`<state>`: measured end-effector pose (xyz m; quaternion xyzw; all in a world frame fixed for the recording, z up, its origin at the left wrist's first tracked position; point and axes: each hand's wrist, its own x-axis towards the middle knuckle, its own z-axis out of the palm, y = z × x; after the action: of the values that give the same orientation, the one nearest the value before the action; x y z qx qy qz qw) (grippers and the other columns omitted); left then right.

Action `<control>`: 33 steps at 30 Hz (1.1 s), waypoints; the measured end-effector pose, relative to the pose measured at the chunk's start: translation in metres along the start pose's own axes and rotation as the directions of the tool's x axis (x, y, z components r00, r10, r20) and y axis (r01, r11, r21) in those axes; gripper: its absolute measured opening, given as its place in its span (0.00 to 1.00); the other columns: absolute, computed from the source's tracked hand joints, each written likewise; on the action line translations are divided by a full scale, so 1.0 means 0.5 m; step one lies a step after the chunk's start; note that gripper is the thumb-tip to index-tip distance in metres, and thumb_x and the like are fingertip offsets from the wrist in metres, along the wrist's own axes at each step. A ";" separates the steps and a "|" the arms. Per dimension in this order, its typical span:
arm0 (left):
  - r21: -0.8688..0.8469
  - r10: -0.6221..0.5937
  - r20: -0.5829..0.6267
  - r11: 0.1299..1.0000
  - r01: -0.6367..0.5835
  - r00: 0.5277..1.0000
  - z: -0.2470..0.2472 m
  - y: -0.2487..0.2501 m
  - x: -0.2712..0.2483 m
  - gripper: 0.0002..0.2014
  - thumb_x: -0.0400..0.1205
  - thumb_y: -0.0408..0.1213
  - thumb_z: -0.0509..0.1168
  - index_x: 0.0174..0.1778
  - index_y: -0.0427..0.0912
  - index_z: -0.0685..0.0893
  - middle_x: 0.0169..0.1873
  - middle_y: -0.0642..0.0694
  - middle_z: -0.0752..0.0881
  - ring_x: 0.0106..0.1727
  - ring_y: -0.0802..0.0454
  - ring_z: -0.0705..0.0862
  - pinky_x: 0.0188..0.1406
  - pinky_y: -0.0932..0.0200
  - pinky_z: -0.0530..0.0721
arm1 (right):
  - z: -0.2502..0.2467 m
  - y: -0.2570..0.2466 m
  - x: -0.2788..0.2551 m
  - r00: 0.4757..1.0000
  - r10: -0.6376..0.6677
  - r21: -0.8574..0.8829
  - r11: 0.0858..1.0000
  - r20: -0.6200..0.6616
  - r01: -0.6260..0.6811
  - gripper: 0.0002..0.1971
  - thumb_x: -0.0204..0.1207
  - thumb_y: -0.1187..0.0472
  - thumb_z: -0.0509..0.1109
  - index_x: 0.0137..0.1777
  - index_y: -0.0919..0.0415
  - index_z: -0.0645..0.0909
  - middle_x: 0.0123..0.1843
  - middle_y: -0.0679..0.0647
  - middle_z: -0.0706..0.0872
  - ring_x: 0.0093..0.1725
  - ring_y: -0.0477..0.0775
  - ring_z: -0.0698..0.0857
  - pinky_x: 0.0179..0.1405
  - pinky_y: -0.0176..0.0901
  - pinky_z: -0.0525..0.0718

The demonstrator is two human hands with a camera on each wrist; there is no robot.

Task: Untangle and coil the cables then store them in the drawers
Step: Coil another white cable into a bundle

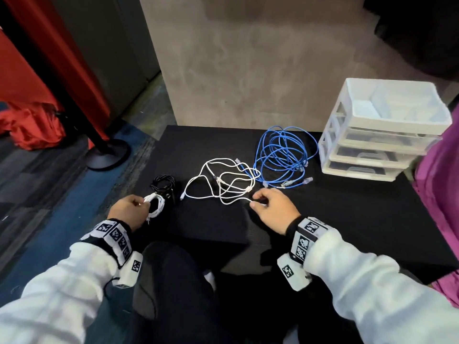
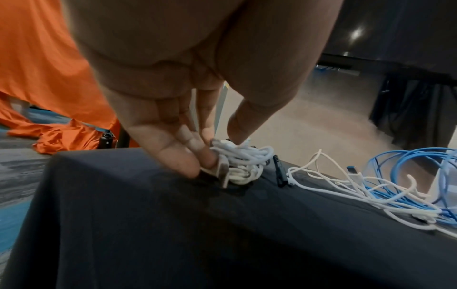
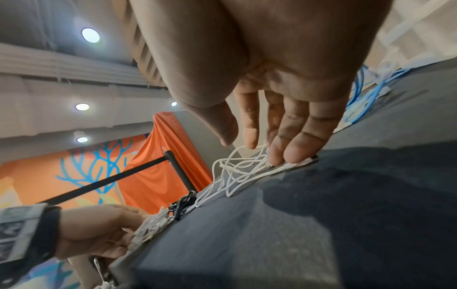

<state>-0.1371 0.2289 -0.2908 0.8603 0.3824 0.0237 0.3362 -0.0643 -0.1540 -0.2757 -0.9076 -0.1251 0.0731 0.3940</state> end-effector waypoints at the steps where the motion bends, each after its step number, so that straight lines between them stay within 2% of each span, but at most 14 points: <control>1: -0.011 -0.002 -0.011 1.000 0.002 1.000 0.001 -0.001 -0.004 0.07 0.76 0.48 0.72 0.40 0.50 0.85 0.43 0.45 0.91 0.47 0.41 0.90 0.57 0.45 0.89 | 0.008 -0.006 0.013 1.000 -0.008 -0.016 1.000 -0.005 0.008 0.08 0.78 0.54 0.76 0.54 0.54 0.87 0.58 0.54 0.85 0.59 0.54 0.84 0.67 0.44 0.79; 3: -0.020 -0.007 -0.038 1.000 0.006 0.999 0.000 -0.008 -0.006 0.08 0.77 0.49 0.72 0.40 0.51 0.84 0.43 0.46 0.91 0.47 0.42 0.90 0.58 0.47 0.89 | 0.028 -0.023 0.033 0.998 -0.062 -0.042 0.997 -0.021 0.061 0.11 0.78 0.55 0.76 0.59 0.54 0.85 0.60 0.51 0.82 0.50 0.53 0.85 0.64 0.51 0.83; 5: -0.050 -0.034 -0.044 0.998 0.032 0.998 0.001 -0.016 -0.002 0.08 0.76 0.49 0.70 0.42 0.50 0.84 0.40 0.46 0.91 0.42 0.43 0.91 0.52 0.45 0.92 | 0.044 -0.045 0.052 0.993 -0.112 -0.075 0.991 -0.042 0.108 0.21 0.77 0.55 0.76 0.70 0.50 0.80 0.70 0.50 0.74 0.47 0.54 0.86 0.62 0.55 0.85; 7: -0.148 -0.110 -0.020 0.983 0.105 0.994 0.000 -0.013 -0.011 0.07 0.79 0.43 0.70 0.48 0.45 0.84 0.35 0.43 0.90 0.34 0.44 0.90 0.39 0.43 0.94 | 0.055 -0.064 0.077 0.995 -0.101 -0.124 0.987 0.006 0.101 0.34 0.77 0.53 0.76 0.81 0.44 0.68 0.85 0.50 0.60 0.64 0.62 0.85 0.72 0.60 0.81; 9: -0.264 -0.193 0.021 0.945 0.192 0.981 0.004 -0.008 -0.017 0.10 0.83 0.36 0.68 0.57 0.37 0.79 0.31 0.39 0.86 0.27 0.45 0.86 0.26 0.49 0.90 | 0.056 -0.079 0.095 0.993 -0.023 -0.219 0.975 0.114 0.048 0.39 0.79 0.52 0.75 0.87 0.43 0.60 0.89 0.51 0.55 0.77 0.61 0.77 0.82 0.63 0.68; 13: -0.475 -0.251 0.100 0.838 0.268 0.963 0.009 0.003 -0.010 0.10 0.86 0.28 0.63 0.60 0.41 0.71 0.32 0.35 0.82 0.17 0.49 0.84 0.16 0.52 0.85 | 0.065 -0.064 0.116 0.980 0.068 -0.409 0.912 0.186 0.014 0.26 0.80 0.50 0.73 0.78 0.47 0.75 0.77 0.56 0.73 0.75 0.64 0.78 0.75 0.55 0.72; 17: -0.526 -0.248 0.120 0.805 0.273 0.961 0.027 0.026 0.005 0.13 0.87 0.29 0.64 0.66 0.40 0.71 0.36 0.33 0.85 0.29 0.43 0.88 0.17 0.53 0.88 | 0.055 -0.040 0.111 0.994 0.036 -0.310 0.951 0.105 -0.002 0.04 0.79 0.57 0.71 0.51 0.50 0.86 0.57 0.53 0.86 0.59 0.62 0.86 0.61 0.48 0.82; 19: -0.546 -0.220 0.138 0.797 0.259 0.966 0.038 0.047 0.004 0.13 0.87 0.31 0.65 0.66 0.41 0.71 0.36 0.35 0.85 0.27 0.45 0.88 0.17 0.55 0.88 | 0.041 -0.035 0.106 0.999 0.040 -0.252 0.967 0.029 -0.031 0.05 0.79 0.58 0.69 0.44 0.51 0.87 0.49 0.53 0.89 0.51 0.60 0.88 0.51 0.46 0.84; 22: -0.533 -0.208 0.161 0.805 0.262 0.965 0.044 0.069 -0.007 0.12 0.88 0.36 0.66 0.63 0.41 0.72 0.38 0.39 0.85 0.26 0.51 0.89 0.20 0.57 0.88 | 0.007 -0.028 0.097 0.997 0.048 -0.135 0.989 -0.053 -0.055 0.06 0.80 0.55 0.71 0.42 0.53 0.87 0.38 0.50 0.89 0.44 0.57 0.88 0.46 0.46 0.84; 24: -0.354 -0.178 0.046 0.917 0.183 0.983 0.035 0.069 -0.017 0.16 0.85 0.44 0.69 0.64 0.39 0.79 0.46 0.39 0.87 0.41 0.45 0.89 0.37 0.53 0.92 | -0.022 -0.022 0.092 0.995 0.044 0.027 0.999 -0.087 -0.042 0.07 0.79 0.53 0.73 0.42 0.54 0.89 0.34 0.50 0.89 0.38 0.56 0.90 0.46 0.50 0.88; 26: -0.136 -0.052 -0.159 0.990 0.031 0.986 0.020 0.066 -0.031 0.16 0.82 0.47 0.70 0.63 0.44 0.84 0.57 0.39 0.85 0.57 0.40 0.86 0.63 0.50 0.83 | -0.059 -0.026 0.075 0.991 0.038 0.169 0.985 -0.130 -0.016 0.08 0.80 0.53 0.73 0.41 0.53 0.89 0.31 0.51 0.88 0.30 0.53 0.89 0.42 0.53 0.90; 27: -0.122 0.028 -0.218 0.991 -0.056 0.976 0.015 0.070 -0.043 0.14 0.82 0.46 0.69 0.61 0.46 0.86 0.57 0.40 0.85 0.60 0.41 0.84 0.68 0.49 0.80 | -0.079 -0.030 0.064 0.989 0.034 0.214 0.977 -0.146 -0.002 0.08 0.81 0.54 0.73 0.41 0.53 0.88 0.31 0.51 0.88 0.26 0.51 0.87 0.39 0.52 0.89; 29: -0.146 0.168 -0.238 0.968 -0.206 0.957 0.015 0.090 -0.071 0.09 0.83 0.45 0.68 0.55 0.48 0.88 0.52 0.43 0.88 0.58 0.43 0.85 0.64 0.49 0.81 | -0.119 -0.038 0.038 0.986 0.013 0.269 0.963 -0.166 0.032 0.08 0.83 0.55 0.73 0.42 0.54 0.89 0.32 0.52 0.88 0.23 0.49 0.84 0.32 0.47 0.85; 33: -0.146 0.395 -0.109 0.901 -0.408 0.912 0.041 0.162 -0.147 0.05 0.85 0.43 0.67 0.50 0.50 0.89 0.45 0.50 0.89 0.48 0.53 0.86 0.53 0.59 0.80 | -0.202 -0.056 -0.010 0.986 -0.016 0.498 0.862 -0.166 0.098 0.08 0.86 0.59 0.70 0.48 0.57 0.89 0.35 0.54 0.86 0.23 0.51 0.80 0.22 0.40 0.74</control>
<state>-0.1308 0.1291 -0.2425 0.8882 0.2061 0.1572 0.3792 -0.0505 -0.2077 -0.1864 -0.7718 -0.0974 0.0202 0.6280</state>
